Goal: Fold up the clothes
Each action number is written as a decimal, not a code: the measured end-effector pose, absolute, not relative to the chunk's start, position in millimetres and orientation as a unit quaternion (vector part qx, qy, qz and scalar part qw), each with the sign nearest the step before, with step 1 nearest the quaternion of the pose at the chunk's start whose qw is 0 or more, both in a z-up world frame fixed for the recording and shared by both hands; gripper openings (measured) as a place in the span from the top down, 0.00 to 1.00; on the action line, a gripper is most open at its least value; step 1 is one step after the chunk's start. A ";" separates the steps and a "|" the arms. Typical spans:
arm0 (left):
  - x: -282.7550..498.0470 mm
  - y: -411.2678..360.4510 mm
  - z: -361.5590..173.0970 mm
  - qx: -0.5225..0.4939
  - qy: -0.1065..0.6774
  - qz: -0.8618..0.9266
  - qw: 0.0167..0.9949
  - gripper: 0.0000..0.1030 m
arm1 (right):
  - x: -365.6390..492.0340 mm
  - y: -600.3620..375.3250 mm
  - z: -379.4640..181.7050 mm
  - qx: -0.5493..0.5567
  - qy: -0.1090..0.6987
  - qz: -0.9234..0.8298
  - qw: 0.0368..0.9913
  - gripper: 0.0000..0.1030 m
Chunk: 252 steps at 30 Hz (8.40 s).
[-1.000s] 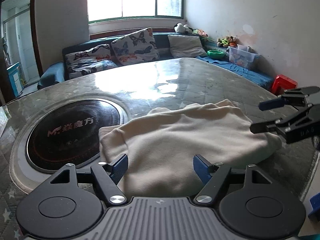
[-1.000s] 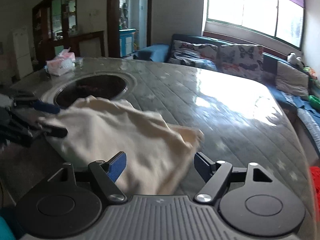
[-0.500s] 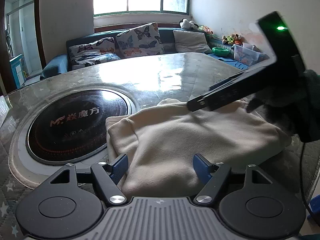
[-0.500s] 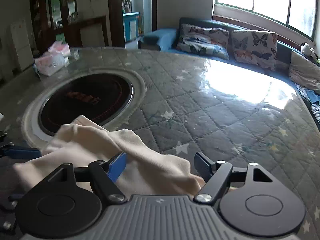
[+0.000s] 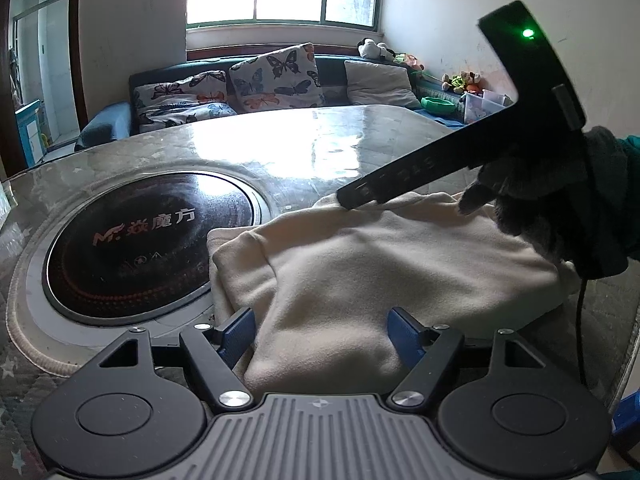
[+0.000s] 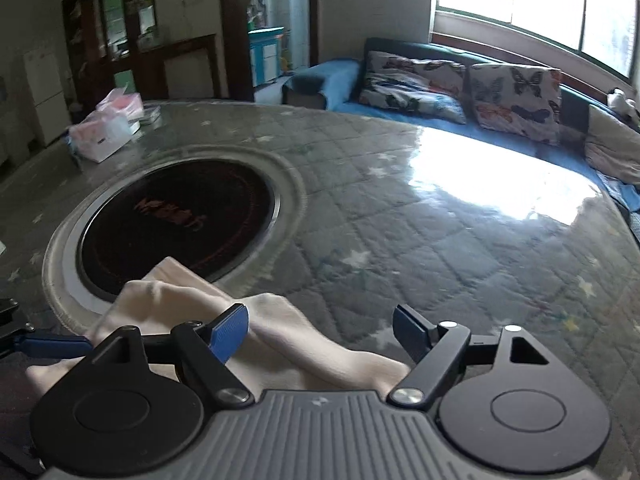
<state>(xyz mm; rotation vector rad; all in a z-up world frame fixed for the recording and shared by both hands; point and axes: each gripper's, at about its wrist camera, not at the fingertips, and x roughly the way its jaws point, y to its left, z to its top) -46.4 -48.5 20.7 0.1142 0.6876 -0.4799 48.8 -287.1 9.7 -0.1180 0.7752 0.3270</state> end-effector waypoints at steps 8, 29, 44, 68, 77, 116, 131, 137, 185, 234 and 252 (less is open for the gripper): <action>-46.0 -47.6 21.4 0.054 0.336 -0.231 0.911 0.24 | 69.0 -272.8 0.7 -0.061 0.384 0.143 0.910 0.19; -45.1 -47.7 21.7 0.060 0.339 -0.220 0.913 0.21 | 0.2 -345.7 10.2 -0.067 0.365 0.067 0.926 0.19; -43.1 -41.6 32.2 0.056 0.331 -0.207 0.919 0.20 | 0.0 -355.0 10.4 -0.056 0.346 0.057 0.935 0.15; -34.5 21.2 40.1 0.008 0.338 -0.122 0.933 0.20 | -84.0 -219.1 30.0 -0.205 0.299 0.315 0.877 0.36; -33.8 32.8 50.3 -0.034 0.344 -0.114 0.931 0.20 | -99.4 -169.3 13.2 -0.267 0.277 0.364 0.848 0.62; 0.0 24.8 21.2 -0.287 0.472 -0.147 0.821 0.80 | -105.5 -260.0 40.9 -0.093 0.297 0.330 0.891 0.89; 1.4 7.4 28.5 -0.230 0.469 -0.136 0.842 0.79 | -54.1 -422.8 0.8 0.074 0.370 0.079 0.923 0.69; 2.5 0.1 33.2 -0.201 0.464 -0.130 0.853 0.79 | -51.0 -427.6 -6.0 0.106 0.366 0.089 0.920 0.73; 39.9 -236.9 68.9 -0.039 0.408 -0.250 0.877 0.90 | -102.4 -551.4 69.5 0.051 0.237 -0.096 0.965 0.91; 14.5 -230.3 29.1 0.049 0.410 -0.227 0.882 0.32 | -121.8 -509.4 -3.2 0.028 0.332 -0.080 0.940 0.51; -17.3 -221.9 36.1 0.086 0.384 -0.235 0.888 0.11 | -136.8 -492.6 7.1 0.048 0.336 -0.080 0.937 0.16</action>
